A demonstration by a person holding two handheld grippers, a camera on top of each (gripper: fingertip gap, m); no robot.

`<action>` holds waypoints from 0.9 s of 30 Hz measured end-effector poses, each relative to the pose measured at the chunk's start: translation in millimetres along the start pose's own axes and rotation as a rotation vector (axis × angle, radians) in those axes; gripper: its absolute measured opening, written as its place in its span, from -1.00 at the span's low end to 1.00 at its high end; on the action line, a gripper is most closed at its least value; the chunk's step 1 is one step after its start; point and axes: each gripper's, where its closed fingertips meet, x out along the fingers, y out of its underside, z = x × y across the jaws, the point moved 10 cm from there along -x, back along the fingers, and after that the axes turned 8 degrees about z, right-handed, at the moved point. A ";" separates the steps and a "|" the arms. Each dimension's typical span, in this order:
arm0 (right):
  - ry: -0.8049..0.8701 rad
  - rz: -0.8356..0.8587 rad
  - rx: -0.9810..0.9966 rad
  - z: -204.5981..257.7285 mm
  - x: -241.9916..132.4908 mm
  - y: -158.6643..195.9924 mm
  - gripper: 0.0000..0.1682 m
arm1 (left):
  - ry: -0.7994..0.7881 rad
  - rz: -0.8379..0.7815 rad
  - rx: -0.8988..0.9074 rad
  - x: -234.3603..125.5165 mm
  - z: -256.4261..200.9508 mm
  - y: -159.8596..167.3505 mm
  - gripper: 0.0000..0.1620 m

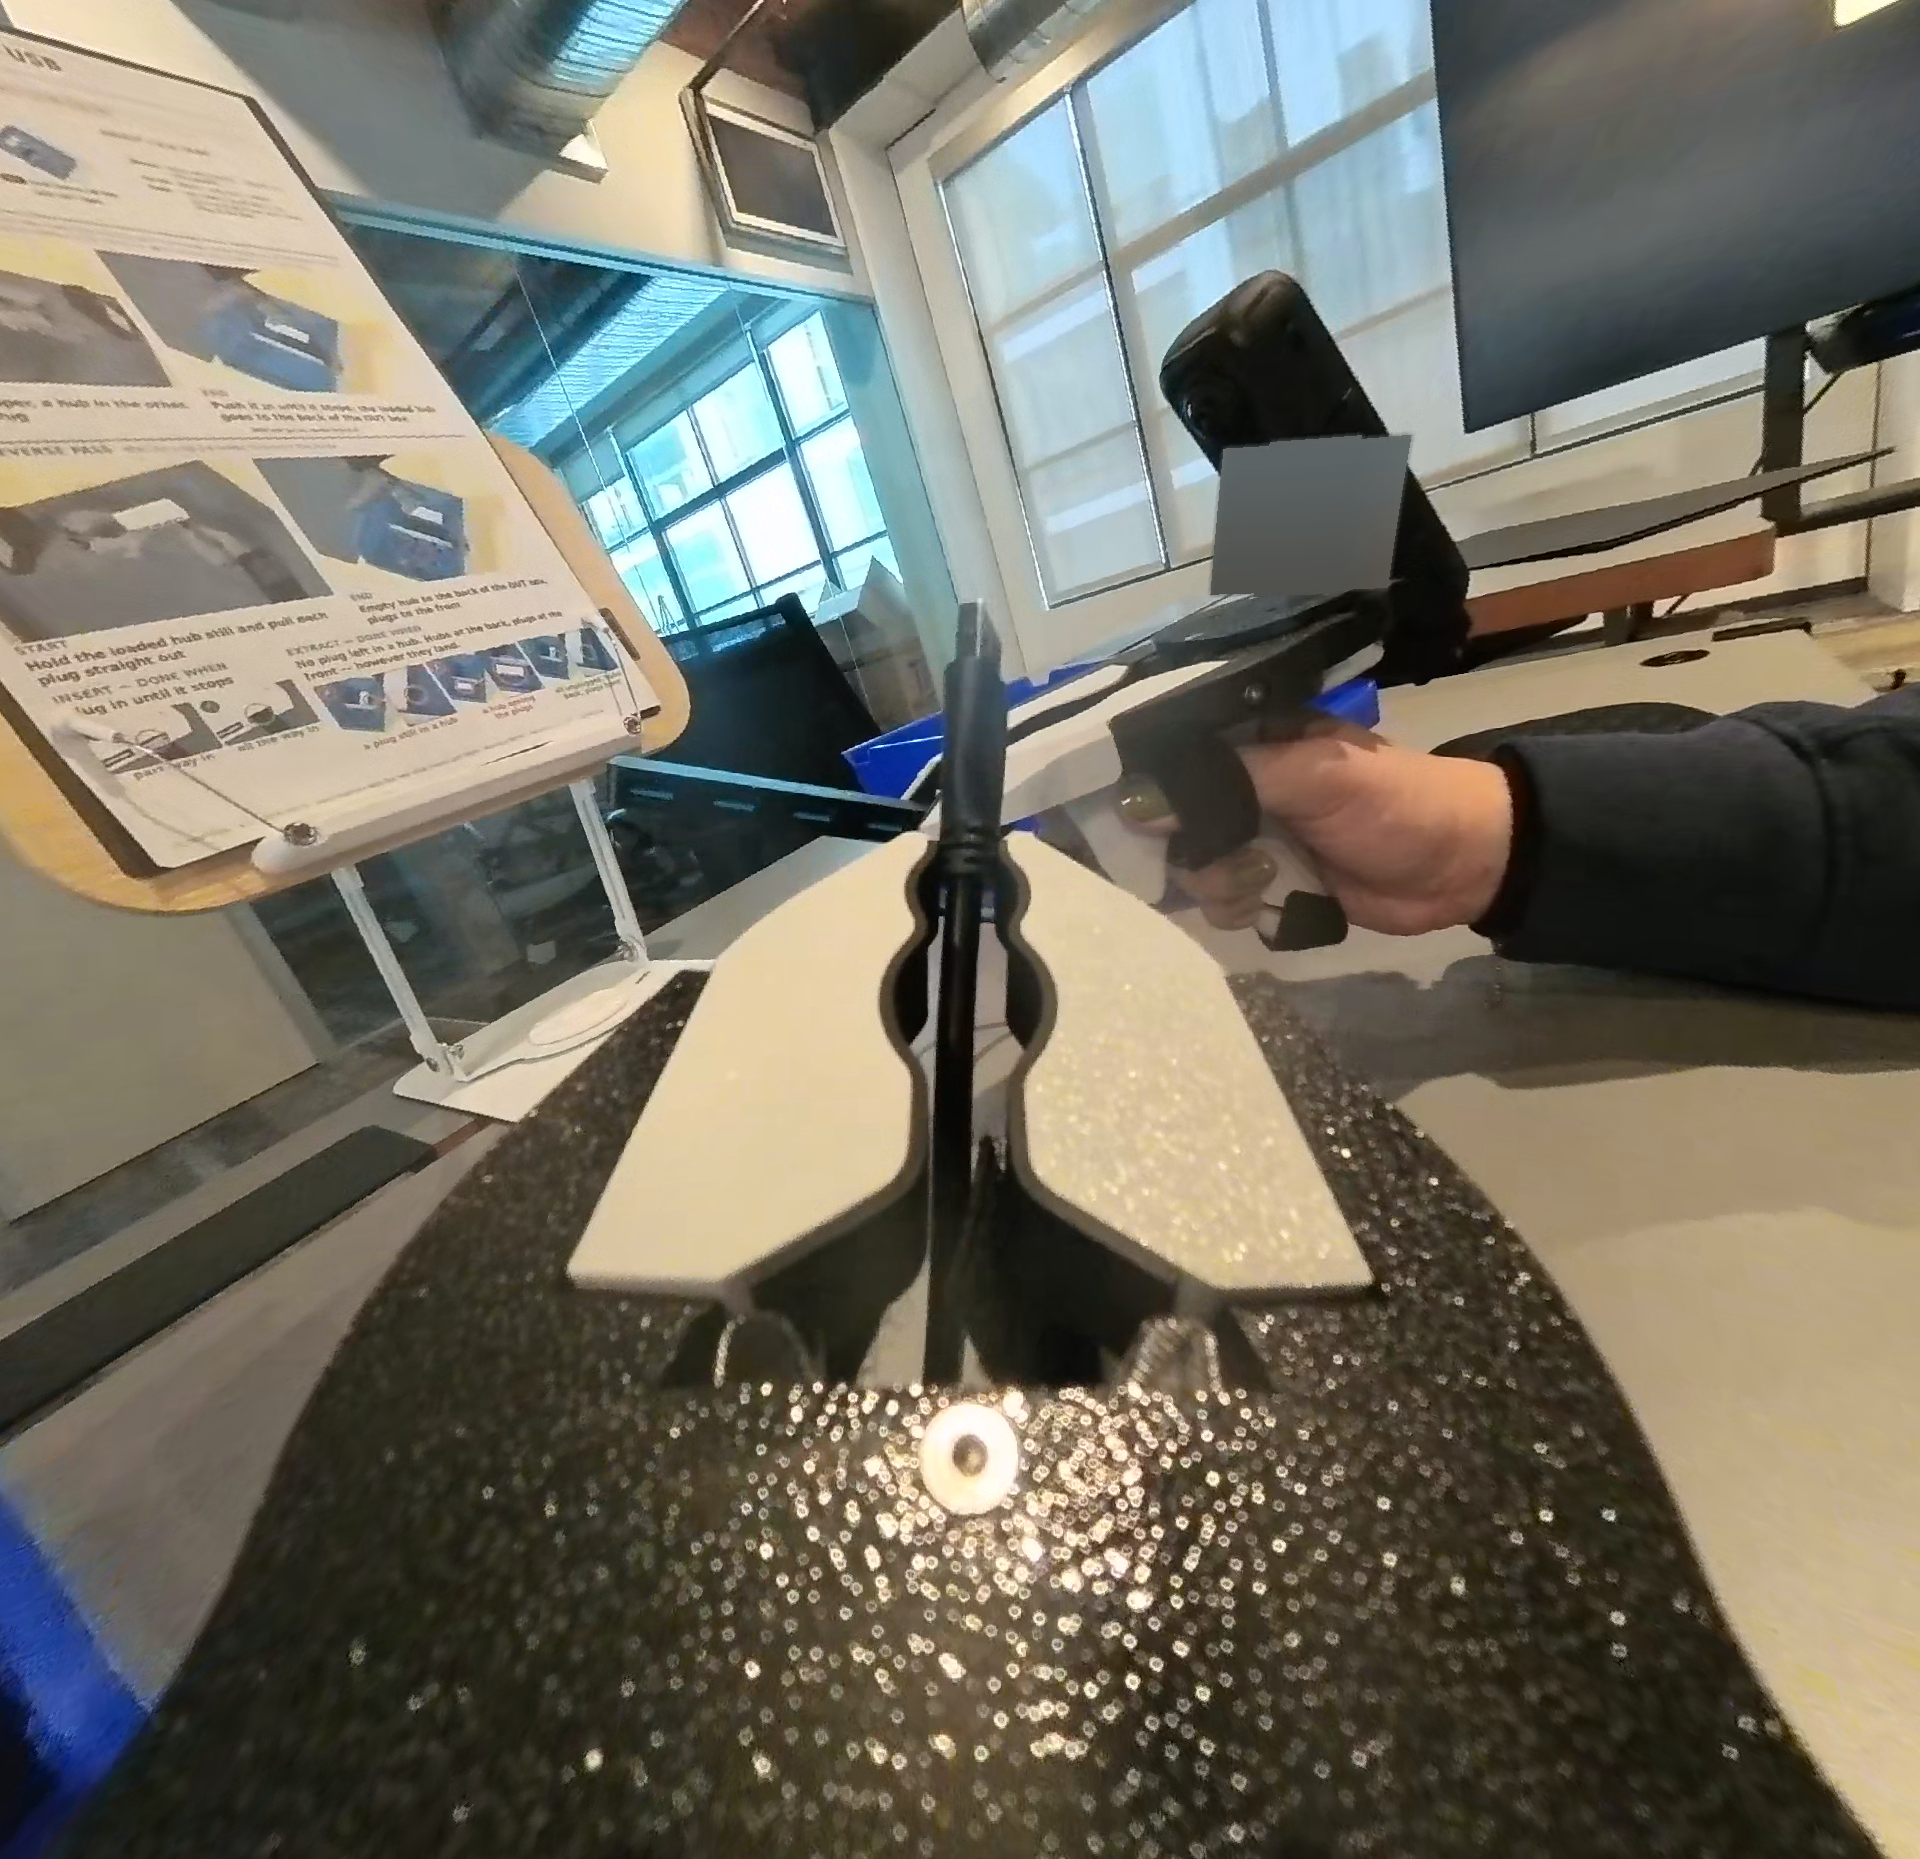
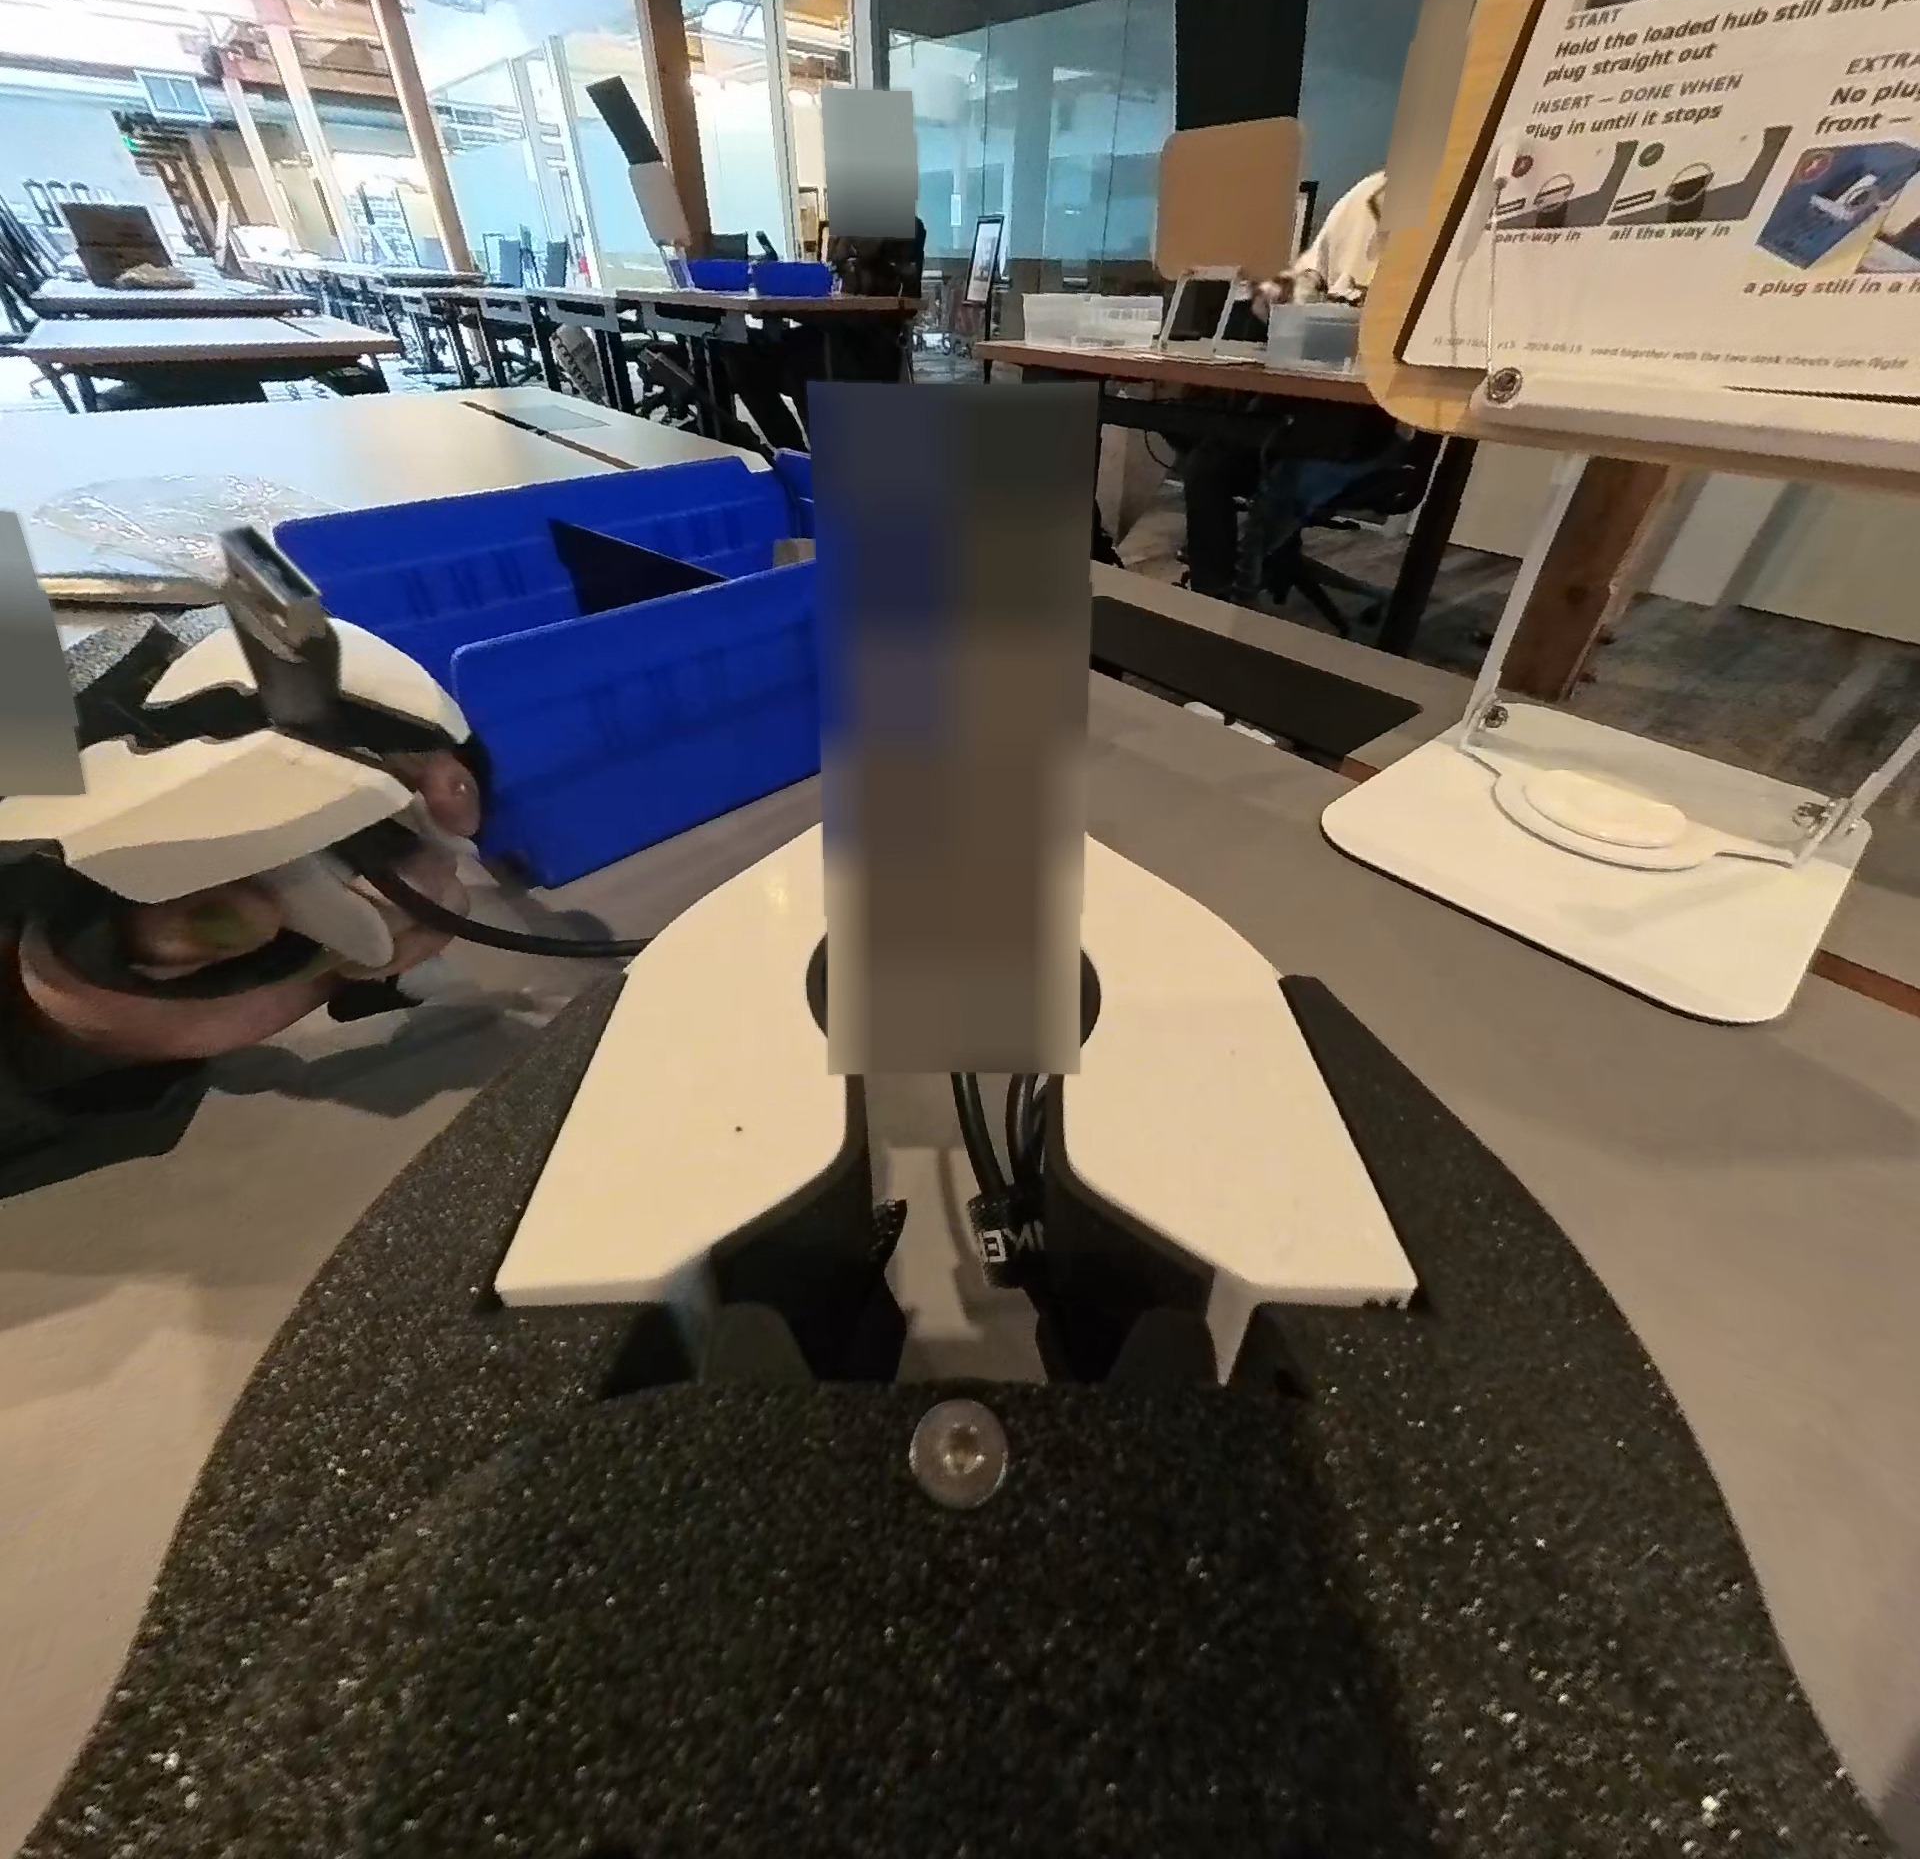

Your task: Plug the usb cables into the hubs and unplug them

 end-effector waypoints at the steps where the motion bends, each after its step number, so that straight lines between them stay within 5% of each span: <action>1: 0.000 -0.001 0.000 -0.1 0.0 -0.1 -0.61 | -0.001 0.000 0.000 -0.1 0.2 -0.1 -0.89; 27: -0.052 0.001 0.114 -5.5 -0.6 0.2 -0.61 | -0.016 0.003 0.002 -0.4 0.9 0.0 -0.89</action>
